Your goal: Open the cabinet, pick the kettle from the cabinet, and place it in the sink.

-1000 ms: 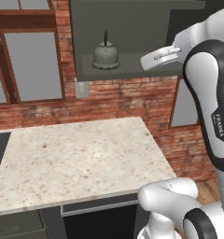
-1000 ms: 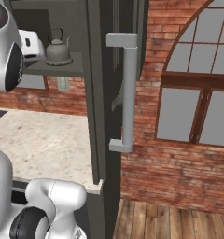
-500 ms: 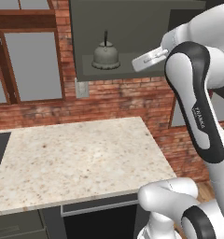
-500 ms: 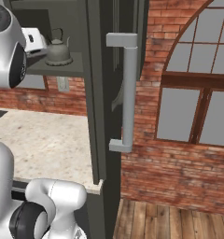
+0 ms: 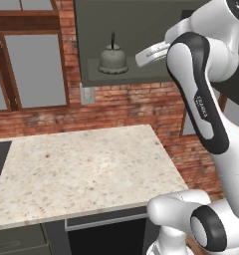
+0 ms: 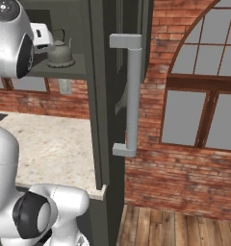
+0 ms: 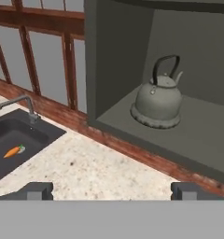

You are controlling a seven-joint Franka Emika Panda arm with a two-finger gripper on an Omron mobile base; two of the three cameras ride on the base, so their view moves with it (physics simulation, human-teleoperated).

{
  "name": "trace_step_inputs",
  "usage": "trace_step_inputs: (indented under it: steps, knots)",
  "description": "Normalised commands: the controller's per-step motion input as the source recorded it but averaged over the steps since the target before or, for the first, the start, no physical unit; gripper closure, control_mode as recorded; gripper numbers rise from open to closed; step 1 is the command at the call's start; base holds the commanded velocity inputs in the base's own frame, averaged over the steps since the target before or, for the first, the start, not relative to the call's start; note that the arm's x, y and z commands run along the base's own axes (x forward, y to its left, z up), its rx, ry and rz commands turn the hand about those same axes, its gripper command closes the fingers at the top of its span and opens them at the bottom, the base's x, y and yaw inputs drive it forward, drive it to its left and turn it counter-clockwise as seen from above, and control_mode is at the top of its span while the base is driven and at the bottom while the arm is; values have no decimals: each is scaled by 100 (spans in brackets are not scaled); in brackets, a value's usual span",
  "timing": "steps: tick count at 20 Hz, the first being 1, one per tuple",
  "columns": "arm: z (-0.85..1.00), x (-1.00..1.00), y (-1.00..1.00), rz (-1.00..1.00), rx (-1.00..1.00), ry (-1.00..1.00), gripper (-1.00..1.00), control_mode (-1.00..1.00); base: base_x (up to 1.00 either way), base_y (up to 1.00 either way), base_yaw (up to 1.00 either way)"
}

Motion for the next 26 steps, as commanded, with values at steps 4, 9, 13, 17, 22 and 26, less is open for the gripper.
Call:
trace_step_inputs:
  steps: [4, 9, 13, 17, 22, 26]
  knots:
    - [-23, 22, 13, -1, 10, -5, -100, -100, 0, 0, 0]
    - [-14, 25, 7, -1, 6, -18, -100, -100, 0, 0, 0]
    - [1, 33, 0, -2, 1, -12, -100, -100, 0, 0, 0]
    - [13, 28, -4, -6, 0, 2, -100, -100, 0, 0, 0]
    - [25, 33, 0, -5, 0, 15, -100, -100, 0, 0, 0]
    - [20, 31, 3, -1, 0, 11, -100, -100, 0, 0, 0]
